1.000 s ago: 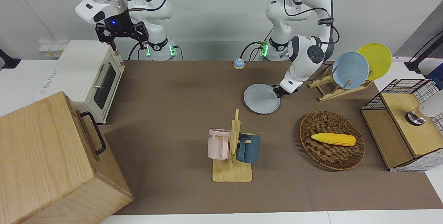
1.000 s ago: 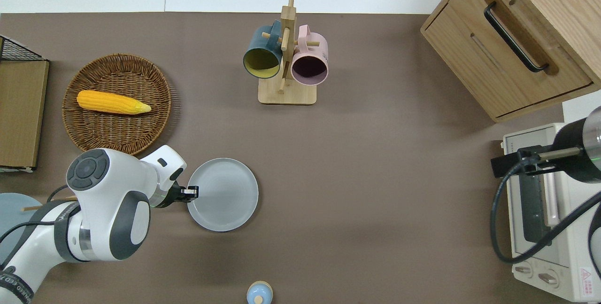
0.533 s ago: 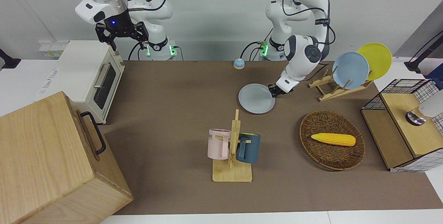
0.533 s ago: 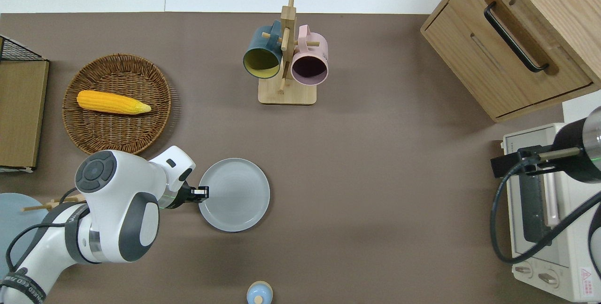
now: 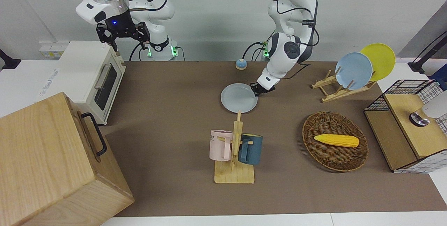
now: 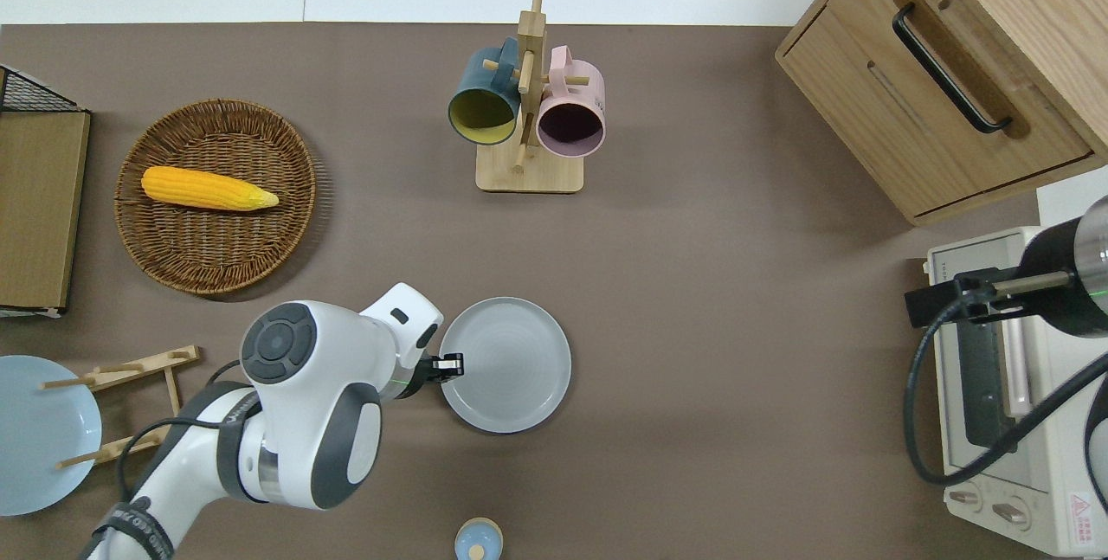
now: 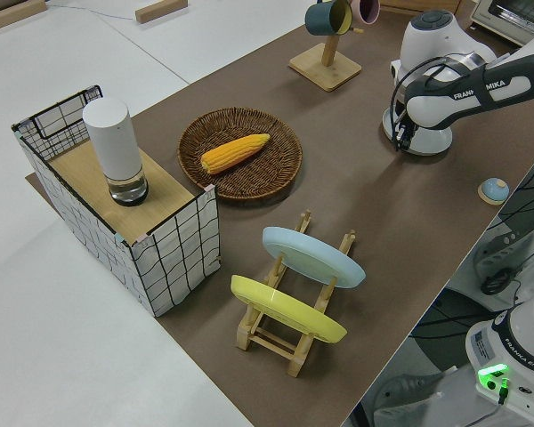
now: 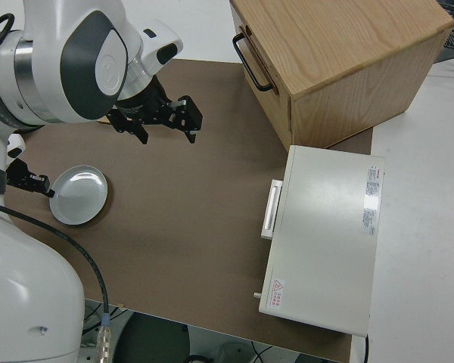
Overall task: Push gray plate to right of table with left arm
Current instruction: 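Push the gray plate with the left gripper toward the toaster oven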
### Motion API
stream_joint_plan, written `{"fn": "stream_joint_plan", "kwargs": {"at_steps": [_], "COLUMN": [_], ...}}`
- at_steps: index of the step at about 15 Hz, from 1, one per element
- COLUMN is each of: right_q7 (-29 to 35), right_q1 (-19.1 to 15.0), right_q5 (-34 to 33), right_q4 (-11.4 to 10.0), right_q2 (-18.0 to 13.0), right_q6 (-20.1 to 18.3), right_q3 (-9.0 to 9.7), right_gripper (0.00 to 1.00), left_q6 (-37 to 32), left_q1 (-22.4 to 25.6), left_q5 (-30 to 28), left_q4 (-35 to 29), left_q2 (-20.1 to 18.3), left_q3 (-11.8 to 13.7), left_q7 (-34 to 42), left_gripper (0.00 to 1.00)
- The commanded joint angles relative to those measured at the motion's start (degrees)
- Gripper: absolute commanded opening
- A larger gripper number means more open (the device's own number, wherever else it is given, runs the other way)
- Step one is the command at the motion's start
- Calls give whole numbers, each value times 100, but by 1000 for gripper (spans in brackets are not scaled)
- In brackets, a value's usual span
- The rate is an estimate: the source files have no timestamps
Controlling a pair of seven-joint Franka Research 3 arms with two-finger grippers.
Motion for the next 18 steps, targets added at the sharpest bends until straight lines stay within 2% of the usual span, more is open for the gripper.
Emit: {"fn": "stream_joint_plan", "kwargs": {"at_steps": [1, 2, 4, 9, 14, 18], "right_q7": [-46, -46, -46, -46, -46, -46], "right_q1": [-7, -7, -7, -7, -7, -7], "right_q5": [12, 12, 11, 11, 12, 12], "right_q4": [-24, -24, -24, -24, -24, -24], "right_q2": [-59, -59, -59, -59, -59, -59], "right_q6": [-32, -32, -32, -32, -32, -32], "right_q3": [0, 0, 0, 0, 0, 0], "right_gripper": [996, 996, 996, 996, 996, 996], "left_q6": [371, 397, 537, 1328, 1364, 1364], "left_q1": [-410, -410, -419, -463, -542, -551], "left_q5": [-148, -209, -507, -552, -552, -552], "left_q4": [-32, 38, 214, 459, 811, 1189], "left_q2": [92, 136, 320, 829, 1111, 1383], "left_q3": [12, -58, -391, -1007, -1131, -1350], "left_q7": [-368, -368, -481, -1184, -1404, -1720], "left_gripper": [0, 0, 0, 0, 0, 0]}}
